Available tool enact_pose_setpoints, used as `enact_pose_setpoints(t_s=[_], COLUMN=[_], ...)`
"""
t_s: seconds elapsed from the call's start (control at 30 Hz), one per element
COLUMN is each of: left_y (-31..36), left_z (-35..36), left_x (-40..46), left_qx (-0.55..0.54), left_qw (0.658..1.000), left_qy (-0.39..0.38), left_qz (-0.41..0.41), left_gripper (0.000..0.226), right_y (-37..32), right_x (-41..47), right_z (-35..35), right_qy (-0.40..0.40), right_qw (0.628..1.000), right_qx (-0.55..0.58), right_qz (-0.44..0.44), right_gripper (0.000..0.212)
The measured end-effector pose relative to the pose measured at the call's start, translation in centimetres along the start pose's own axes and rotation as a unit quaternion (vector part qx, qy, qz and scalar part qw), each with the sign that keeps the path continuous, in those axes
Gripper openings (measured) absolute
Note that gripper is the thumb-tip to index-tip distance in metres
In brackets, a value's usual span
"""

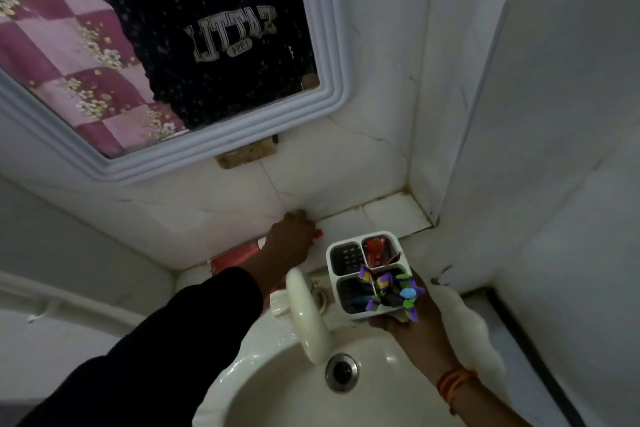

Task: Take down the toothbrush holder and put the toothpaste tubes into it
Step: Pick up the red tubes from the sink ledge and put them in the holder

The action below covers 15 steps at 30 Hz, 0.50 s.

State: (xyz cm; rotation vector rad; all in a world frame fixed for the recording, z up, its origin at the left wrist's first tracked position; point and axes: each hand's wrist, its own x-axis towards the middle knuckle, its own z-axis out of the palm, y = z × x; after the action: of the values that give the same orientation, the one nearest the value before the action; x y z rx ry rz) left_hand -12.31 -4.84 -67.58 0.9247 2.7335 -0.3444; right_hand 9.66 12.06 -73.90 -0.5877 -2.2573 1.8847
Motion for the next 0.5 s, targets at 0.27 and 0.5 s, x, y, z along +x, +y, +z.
enact_pose_setpoints(t_s=[0.27, 0.5], left_y=[1.2, 5.4], left_z=[-4.3, -16.5], left_x=[-1.7, -5.6], left_qx=[-0.196, 0.08], left_qw=[0.962, 0.981], left_qy=[0.162, -0.02], left_qz=[0.097, 0.176], left_gripper=[0.045, 0.063], right_y=[-0.4, -0.7], right_x=[-0.2, -0.4], right_z=[-0.1, -0.1], right_qy=[-0.005, -0.014], right_qw=[1.0, 0.999], right_qx=[0.001, 0.015], right_qz=[-0.017, -0.036], right_gripper=[0.081, 0.08])
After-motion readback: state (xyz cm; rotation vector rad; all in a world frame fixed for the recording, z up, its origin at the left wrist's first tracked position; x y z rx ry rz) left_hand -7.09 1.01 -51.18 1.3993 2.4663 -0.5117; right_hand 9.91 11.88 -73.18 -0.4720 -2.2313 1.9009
